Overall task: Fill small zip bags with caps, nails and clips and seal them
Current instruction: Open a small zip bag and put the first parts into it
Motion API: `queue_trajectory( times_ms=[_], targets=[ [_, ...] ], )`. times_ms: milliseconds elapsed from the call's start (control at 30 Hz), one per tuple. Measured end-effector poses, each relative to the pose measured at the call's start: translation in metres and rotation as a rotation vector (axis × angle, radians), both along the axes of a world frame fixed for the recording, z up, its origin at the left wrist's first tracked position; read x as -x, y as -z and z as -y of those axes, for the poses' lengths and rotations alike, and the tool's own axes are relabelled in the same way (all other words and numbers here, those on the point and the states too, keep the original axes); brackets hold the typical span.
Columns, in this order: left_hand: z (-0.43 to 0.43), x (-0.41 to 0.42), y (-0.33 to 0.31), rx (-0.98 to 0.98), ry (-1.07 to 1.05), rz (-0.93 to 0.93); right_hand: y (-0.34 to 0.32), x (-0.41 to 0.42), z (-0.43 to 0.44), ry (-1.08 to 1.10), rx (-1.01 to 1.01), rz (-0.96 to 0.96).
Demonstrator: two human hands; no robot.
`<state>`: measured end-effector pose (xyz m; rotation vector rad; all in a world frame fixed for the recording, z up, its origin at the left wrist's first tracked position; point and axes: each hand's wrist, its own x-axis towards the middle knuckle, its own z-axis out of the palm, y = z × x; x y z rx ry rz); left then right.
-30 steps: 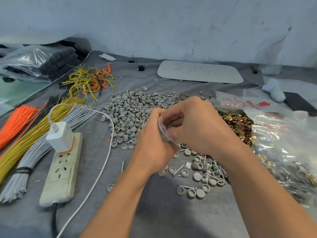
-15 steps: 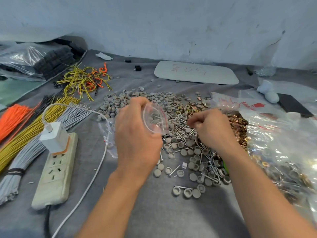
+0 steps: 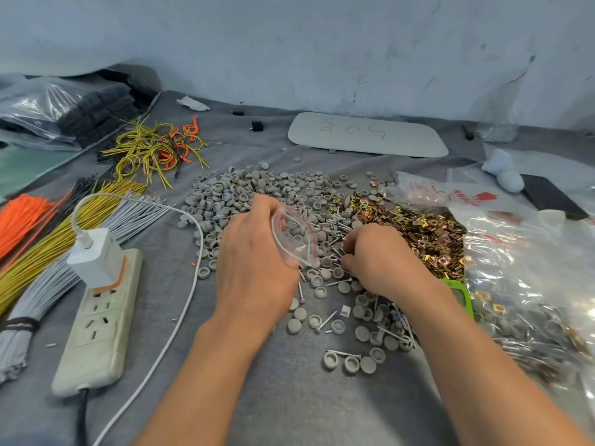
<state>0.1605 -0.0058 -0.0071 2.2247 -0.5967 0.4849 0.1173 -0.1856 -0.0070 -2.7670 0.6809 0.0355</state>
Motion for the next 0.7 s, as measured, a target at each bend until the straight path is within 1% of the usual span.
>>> queue_trajectory(
  times_ms=[100, 233, 300, 367, 400, 500, 600, 700],
  targets=[
    [0.002, -0.002, 0.003, -0.016, 0.013, 0.0, -0.002, -0.003, -0.006, -0.014, 0.073, -0.063],
    [0.001, -0.005, 0.004, -0.021, 0.013, -0.002, -0.003, -0.005, -0.019, -0.101, 0.139, -0.129],
    [0.001, -0.006, 0.005, -0.019, 0.016, -0.009, -0.002, -0.003, -0.023, -0.119, 0.183, -0.084],
    [0.001, -0.007, 0.007, -0.021, 0.022, -0.014, 0.001, 0.003, -0.021, -0.074, 0.158, 0.051],
    [0.002, -0.007, 0.007, -0.023, 0.022, -0.015, 0.001, 0.006, -0.019, -0.026, 0.089, 0.131],
    [0.003, -0.008, 0.008, -0.03, 0.022, -0.028, 0.001, 0.014, -0.012, 0.099, -0.216, 0.349],
    [0.004, -0.008, 0.01, -0.056, 0.043, -0.036, 0.003, 0.022, -0.007, 0.19, -0.523, 0.421],
    [0.004, -0.007, 0.011, -0.081, 0.083, -0.066, 0.002, 0.032, -0.006, 0.241, -0.935, 0.466]
  ],
)
